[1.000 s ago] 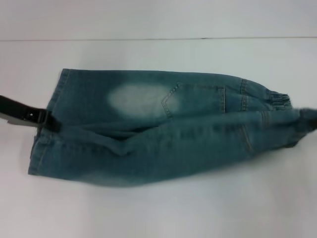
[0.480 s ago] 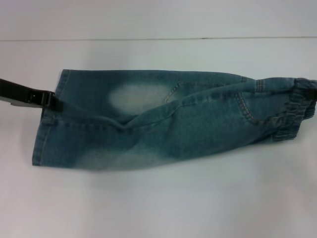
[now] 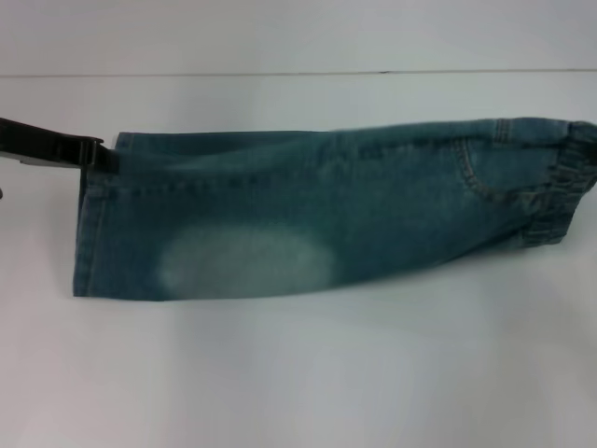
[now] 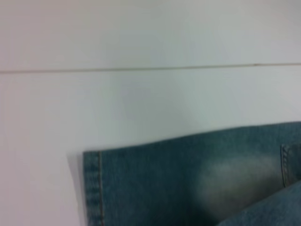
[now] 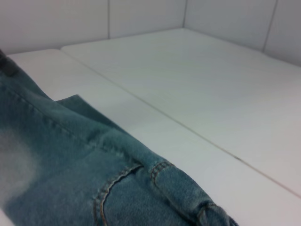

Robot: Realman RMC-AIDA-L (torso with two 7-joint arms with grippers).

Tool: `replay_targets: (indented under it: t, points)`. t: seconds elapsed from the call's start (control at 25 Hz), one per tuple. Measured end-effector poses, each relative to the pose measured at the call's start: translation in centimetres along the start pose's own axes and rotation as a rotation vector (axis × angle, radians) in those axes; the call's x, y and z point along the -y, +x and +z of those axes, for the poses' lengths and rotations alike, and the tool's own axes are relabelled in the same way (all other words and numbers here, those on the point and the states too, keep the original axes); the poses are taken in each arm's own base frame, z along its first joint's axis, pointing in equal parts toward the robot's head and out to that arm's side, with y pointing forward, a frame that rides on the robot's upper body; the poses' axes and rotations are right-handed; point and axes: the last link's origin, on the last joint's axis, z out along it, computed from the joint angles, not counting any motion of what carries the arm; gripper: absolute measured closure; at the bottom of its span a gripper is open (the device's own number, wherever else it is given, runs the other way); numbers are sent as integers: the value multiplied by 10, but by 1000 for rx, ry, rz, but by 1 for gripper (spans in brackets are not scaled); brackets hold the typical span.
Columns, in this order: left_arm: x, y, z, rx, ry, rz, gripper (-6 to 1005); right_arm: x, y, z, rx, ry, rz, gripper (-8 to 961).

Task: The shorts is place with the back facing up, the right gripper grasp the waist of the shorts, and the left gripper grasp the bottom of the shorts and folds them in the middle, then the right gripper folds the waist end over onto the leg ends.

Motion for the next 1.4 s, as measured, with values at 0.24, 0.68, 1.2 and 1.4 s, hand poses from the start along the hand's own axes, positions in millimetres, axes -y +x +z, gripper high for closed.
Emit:
replay_targets:
  t: [0.24, 0.68, 1.2, 1.4]
  points:
    - [-1, 4, 1, -21, -1, 3, 995, 4, 3, 3, 2, 16, 2, 906]
    - [-13, 14, 13, -57, 6, 34, 995, 8, -5, 24, -8, 14, -33, 906]
    - [-13, 29, 29, -110, 64, 60, 995, 24, -17, 27, 17, 94, -48, 863]
    - [-11, 38, 34, -144, 100, 71, 995, 28, -17, 33, 11, 102, -41, 837]
